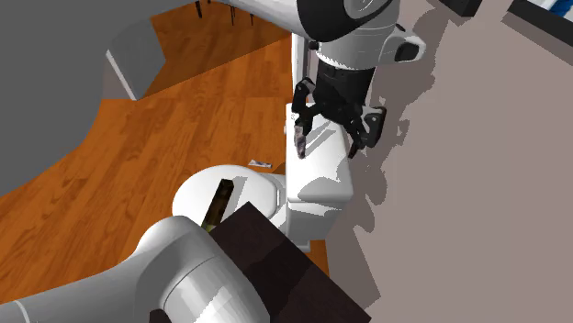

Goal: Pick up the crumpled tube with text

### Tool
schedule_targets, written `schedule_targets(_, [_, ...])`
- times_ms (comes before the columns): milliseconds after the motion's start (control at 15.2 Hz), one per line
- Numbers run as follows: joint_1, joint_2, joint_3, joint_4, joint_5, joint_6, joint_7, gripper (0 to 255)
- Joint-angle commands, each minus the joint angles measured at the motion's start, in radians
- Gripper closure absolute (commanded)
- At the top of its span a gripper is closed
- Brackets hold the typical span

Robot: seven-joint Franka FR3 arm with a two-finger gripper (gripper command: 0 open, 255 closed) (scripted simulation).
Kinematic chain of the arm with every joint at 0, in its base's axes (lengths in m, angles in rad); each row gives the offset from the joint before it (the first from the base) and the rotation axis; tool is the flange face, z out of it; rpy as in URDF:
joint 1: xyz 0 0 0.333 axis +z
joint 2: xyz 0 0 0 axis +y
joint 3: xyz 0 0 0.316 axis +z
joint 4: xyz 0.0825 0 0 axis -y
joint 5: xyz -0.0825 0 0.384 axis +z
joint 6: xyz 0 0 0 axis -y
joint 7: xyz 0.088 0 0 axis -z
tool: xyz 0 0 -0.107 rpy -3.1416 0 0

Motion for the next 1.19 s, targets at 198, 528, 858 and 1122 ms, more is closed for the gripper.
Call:
schedule_targets(198, [0.03,0.051,0.017,-0.037,0.02,0.11,-0.02,0])
schedule_targets(528, [0.082,0.16,0.047,-0.074,0.05,0.291,-0.056,0])
schedule_targets(858, [0.131,0.291,0.08,-0.08,0.078,0.466,-0.094,0])
schedule_targets(1122, [0.167,0.409,0.108,-0.063,0.096,0.596,-0.124,0])
